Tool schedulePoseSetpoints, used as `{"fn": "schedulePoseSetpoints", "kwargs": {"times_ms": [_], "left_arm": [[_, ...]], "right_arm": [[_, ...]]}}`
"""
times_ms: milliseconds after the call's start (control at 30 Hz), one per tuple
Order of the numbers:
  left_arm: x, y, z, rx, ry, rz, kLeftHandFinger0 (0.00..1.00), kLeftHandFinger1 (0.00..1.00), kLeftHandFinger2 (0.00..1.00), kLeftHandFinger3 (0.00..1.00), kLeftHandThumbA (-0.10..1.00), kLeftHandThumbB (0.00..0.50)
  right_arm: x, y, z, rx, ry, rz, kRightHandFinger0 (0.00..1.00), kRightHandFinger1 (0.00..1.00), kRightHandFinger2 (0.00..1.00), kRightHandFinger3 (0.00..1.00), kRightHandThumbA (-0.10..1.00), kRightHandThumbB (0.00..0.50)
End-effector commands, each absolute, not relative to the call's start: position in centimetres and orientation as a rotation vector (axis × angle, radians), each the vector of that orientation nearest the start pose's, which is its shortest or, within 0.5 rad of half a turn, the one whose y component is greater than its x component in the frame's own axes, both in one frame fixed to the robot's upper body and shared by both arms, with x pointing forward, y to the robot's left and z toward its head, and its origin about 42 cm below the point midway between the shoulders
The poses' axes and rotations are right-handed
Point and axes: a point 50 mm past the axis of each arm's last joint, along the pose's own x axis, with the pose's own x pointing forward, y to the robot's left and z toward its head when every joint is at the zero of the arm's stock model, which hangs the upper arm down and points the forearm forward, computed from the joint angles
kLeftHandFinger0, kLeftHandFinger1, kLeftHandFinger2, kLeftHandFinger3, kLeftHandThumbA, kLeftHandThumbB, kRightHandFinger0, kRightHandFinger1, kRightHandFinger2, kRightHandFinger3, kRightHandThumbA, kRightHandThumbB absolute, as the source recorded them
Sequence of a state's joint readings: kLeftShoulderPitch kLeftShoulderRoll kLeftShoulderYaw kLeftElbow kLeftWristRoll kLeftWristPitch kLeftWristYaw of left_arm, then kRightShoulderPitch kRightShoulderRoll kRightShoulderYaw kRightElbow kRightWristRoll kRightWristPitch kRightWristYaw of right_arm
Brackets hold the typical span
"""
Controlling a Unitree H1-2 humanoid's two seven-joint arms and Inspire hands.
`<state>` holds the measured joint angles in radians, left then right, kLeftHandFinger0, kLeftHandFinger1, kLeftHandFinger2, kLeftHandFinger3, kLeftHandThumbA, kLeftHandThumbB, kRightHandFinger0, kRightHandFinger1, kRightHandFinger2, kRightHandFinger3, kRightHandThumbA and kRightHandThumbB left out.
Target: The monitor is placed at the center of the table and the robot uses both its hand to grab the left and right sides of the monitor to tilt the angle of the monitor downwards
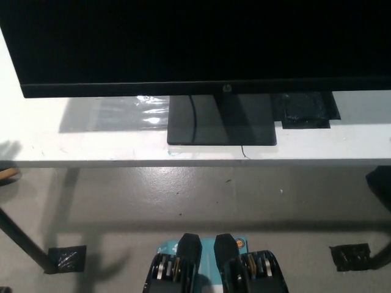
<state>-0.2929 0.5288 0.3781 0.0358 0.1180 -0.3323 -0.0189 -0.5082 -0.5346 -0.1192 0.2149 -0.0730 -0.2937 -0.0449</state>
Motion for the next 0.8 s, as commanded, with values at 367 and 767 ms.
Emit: {"fn": "schedulePoseSetpoints", "kwargs": {"times_ms": [367, 767], "left_arm": [[37.9, 46.5, 32.1, 0.775, -0.548, 0.176, 1.0, 1.0, 1.0, 1.0, 0.82, 0.403], [39.9, 46.9, 32.8, 0.781, -0.496, 0.119, 1.0, 1.0, 1.0, 1.0, 0.79, 0.429]], "right_arm": [[47.4, -39.2, 35.7, -0.327, -0.491, 0.204, 1.0, 1.0, 1.0, 1.0, 1.0, 0.451], [49.6, -39.8, 36.6, -0.37, -0.419, 0.259, 1.0, 1.0, 1.0, 1.0, 1.0, 0.455]]}}
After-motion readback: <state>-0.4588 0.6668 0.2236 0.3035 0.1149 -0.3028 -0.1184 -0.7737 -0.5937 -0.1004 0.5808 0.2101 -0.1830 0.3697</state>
